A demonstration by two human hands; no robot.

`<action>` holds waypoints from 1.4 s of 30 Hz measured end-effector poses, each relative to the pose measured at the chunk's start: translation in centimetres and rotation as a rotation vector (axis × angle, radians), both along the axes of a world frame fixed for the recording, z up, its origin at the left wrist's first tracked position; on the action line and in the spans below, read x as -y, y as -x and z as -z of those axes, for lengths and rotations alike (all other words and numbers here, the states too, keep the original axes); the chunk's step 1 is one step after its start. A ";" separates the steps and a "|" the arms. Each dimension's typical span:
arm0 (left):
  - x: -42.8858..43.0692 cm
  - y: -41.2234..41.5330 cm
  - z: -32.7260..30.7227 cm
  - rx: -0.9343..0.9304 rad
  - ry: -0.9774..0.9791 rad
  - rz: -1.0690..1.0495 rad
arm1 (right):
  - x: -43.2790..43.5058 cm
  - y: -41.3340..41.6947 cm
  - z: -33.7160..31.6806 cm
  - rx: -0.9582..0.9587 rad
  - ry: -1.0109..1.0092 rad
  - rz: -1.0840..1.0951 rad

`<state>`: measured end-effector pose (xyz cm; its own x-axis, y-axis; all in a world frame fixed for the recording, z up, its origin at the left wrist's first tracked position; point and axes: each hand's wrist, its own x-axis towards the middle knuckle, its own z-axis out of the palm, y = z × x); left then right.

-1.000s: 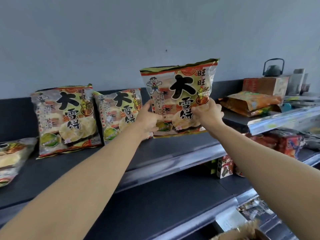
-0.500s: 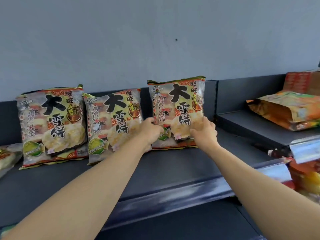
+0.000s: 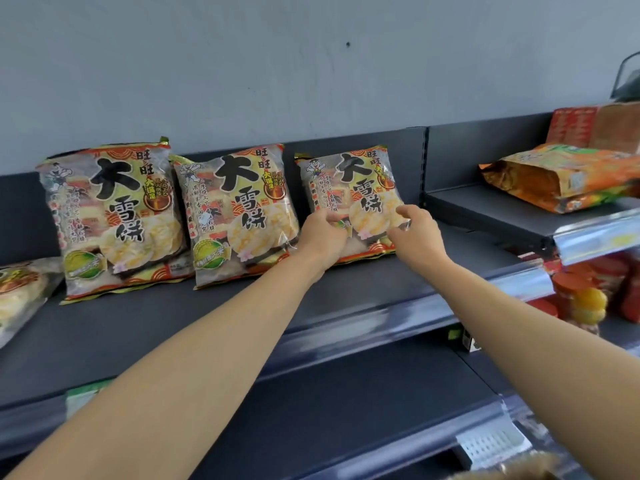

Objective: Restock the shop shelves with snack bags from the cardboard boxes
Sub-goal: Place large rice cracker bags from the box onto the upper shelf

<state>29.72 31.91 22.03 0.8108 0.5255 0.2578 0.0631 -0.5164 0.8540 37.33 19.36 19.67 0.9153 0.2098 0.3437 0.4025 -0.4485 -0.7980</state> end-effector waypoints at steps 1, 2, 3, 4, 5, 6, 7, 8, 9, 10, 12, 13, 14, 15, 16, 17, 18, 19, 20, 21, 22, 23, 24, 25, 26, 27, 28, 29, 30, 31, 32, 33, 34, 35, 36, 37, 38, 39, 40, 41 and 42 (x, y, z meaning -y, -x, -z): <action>0.4 0.9 0.0 0.008 -0.013 0.033 | 0.2 1.2 -0.1 0.009 0.003 0.007; 0.7 1.8 0.0 0.015 -0.028 0.065 | 0.4 2.5 -0.1 0.020 0.007 0.017; 1.1 2.9 0.0 0.022 -0.044 0.099 | 0.6 4.0 -0.1 0.035 0.014 0.028; 1.4 3.9 0.1 0.028 -0.058 0.134 | 0.9 5.4 0.1 0.050 0.021 0.037; 1.8 5.0 0.2 0.032 -0.071 0.173 | 1.2 6.9 0.3 0.059 0.028 0.047; 2.1 6.1 0.3 0.031 -0.081 0.214 | 1.5 8.4 0.6 0.060 0.032 0.059; 2.4 7.3 0.6 0.029 -0.083 0.256 | 1.9 9.9 0.9 0.054 0.039 0.075; 2.8 8.3 0.9 0.025 -0.074 0.294 | 2.4 11.3 1.2 0.054 0.052 0.094; 3.2 9.4 1.3 0.015 -0.063 0.331 | 3.0 12.6 1.4 0.061 0.065 0.115; 3.6 10.3 1.7 -0.002 -0.054 0.365 | 3.6 13.7 1.7 0.067 0.073 0.135; 4.6 12.0 2.6 -0.022 -0.041 0.427 | 5.2 15.8 2.4 0.059 0.082 0.172; 5.2 12.7 3.0 -0.026 -0.038 0.450 | 6.0 16.7 2.7 0.052 0.089 0.193; 5.7 13.3 3.4 -0.031 -0.036 0.470 | 6.8 17.6 3.0 0.045 0.093 0.219; 6.1 14.1 3.7 -0.039 -0.028 0.489 | 7.5 18.4 3.4 0.036 0.089 0.244; 6.5 14.8 4.0 -0.052 -0.012 0.504 | 8.1 19.2 3.6 0.031 0.077 0.266; 6.8 15.5 4.1 -0.068 0.004 0.518 | 8.6 19.9 3.7 0.030 0.064 0.284; 7.1 16.1 4.1 -0.083 0.015 0.528 | 9.0 20.5 3.7 0.031 0.057 0.298; 7.3 16.6 4.1 -0.092 0.019 0.537 | 9.3 20.9 3.7 0.030 0.051 0.310; 7.6 17.1 4.0 -0.097 0.019 0.541 | 9.7 21.3 3.7 0.028 0.046 0.316; 7.8 17.5 3.9 -0.101 0.019 0.543 | 9.9 21.6 3.6 0.030 0.042 0.316; 8.0 17.8 3.8 -0.104 0.021 0.542 | 10.1 21.8 3.5 0.036 0.043 0.314; 8.2 18.1 3.7 -0.107 0.026 0.542 | 10.3 22.0 3.4 0.042 0.048 0.312; 8.3 18.3 3.8 -0.114 0.033 0.542 | 10.4 22.2 3.3 0.045 0.051 0.311; 8.5 18.5 3.9 -0.123 0.038 0.542 | 10.6 22.4 3.3 0.045 0.055 0.308; 8.8 18.6 4.1 -0.138 0.041 0.544 | 10.8 22.6 3.3 0.044 0.065 0.304; 9.1 18.8 4.5 -0.156 0.039 0.547 | 11.1 22.9 3.5 0.042 0.080 0.299; 9.6 18.8 4.9 -0.176 0.036 0.552 | 11.5 23.2 3.7 0.035 0.096 0.295; 10.1 18.9 5.3 -0.195 0.031 0.560 | 12.0 23.5 4.1 0.021 0.107 0.290; 10.7 19.0 5.7 -0.215 0.028 0.568 | 12.6 23.9 4.5 0.001 0.115 0.286; 11.4 19.1 6.1 -0.234 0.029 0.574 | 13.3 24.2 5.0 -0.021 0.121 0.282; 12.1 19.1 6.5 -0.254 0.034 0.582 | 14.0 24.5 5.3 -0.038 0.129 0.282; 12.8 19.1 6.9 -0.272 0.042 0.592 | 14.7 24.6 5.6 -0.050 0.136 0.284; 13.4 19.1 7.1 -0.288 0.051 0.602 | 15.4 24.6 5.8 -0.055 0.143 0.289; 14.0 19.0 7.2 -0.296 0.055 0.609 | 16.1 24.5 5.9 -0.056 0.153 0.294; 14.5 18.8 7.3 -0.300 0.054 0.613 | 16.6 24.4 5.8 -0.055 0.162 0.297; 14.8 18.6 7.1 -0.297 0.052 0.612 | 17.0 24.1 5.7 -0.053 0.165 0.299; 15.0 18.4 6.8 -0.286 0.053 0.605 | 17.3 23.8 5.4 -0.048 0.163 0.297; 14.9 18.3 6.4 -0.271 0.055 0.595 | 17.2 23.4 5.0 -0.038 0.160 0.290; 14.6 18.2 5.9 -0.256 0.054 0.581 | 16.9 22.9 4.6 -0.023 0.159 0.279; 14.0 18.1 5.4 -0.241 0.053 0.565 | 16.4 22.5 4.2 -0.006 0.160 0.267; 13.4 18.0 5.0 -0.228 0.054 0.548 | 15.7 22.1 3.8 0.008 0.159 0.256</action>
